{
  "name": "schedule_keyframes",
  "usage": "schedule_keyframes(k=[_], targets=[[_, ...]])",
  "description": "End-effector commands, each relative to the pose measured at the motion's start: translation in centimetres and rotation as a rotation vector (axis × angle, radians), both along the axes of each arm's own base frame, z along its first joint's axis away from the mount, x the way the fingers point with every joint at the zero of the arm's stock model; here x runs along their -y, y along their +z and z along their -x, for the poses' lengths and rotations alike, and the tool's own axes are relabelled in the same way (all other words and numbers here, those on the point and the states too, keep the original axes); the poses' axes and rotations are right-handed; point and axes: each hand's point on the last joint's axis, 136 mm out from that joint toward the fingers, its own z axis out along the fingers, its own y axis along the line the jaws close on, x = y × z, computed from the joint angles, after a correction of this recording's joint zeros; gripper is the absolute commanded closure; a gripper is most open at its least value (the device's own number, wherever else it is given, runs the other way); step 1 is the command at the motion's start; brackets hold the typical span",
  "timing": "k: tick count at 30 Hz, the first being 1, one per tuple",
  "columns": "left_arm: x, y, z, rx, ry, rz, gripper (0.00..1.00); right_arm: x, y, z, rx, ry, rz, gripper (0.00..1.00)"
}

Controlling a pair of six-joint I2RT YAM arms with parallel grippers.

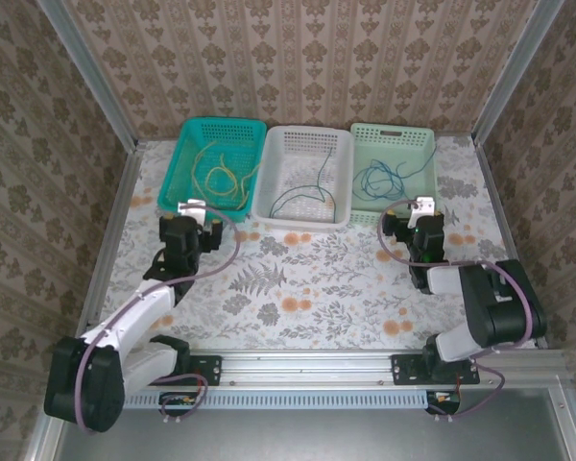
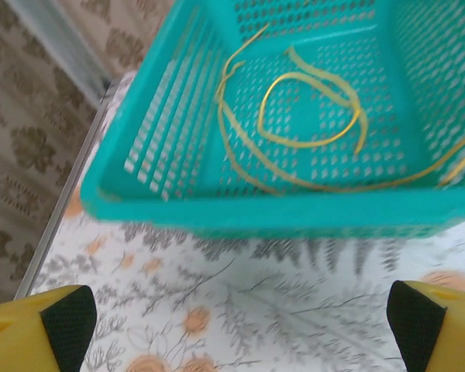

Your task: Untangle the cables

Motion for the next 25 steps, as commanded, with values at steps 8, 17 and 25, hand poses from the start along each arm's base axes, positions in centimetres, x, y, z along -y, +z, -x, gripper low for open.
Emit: schedule_keyframes(k=[8,17,25], targets=[[-4.0,-2.0,-4.1,0.173,-0.021,0.180,0.00,0.1,-0.2,-0.2,0.003,-0.007,0.030,0.01],[-3.4,-4.9,-6.1,0.084,-0.060,0.194,0.00,0.5,-0.3,-0.4,-0.011,-0.016,0.015,0.00],[-3.3,-4.9,-6.4,0.075,-0.066,0.187,0.00,0.5,-0.3,-0.4,-0.011,-0.015,0.015,0.00]])
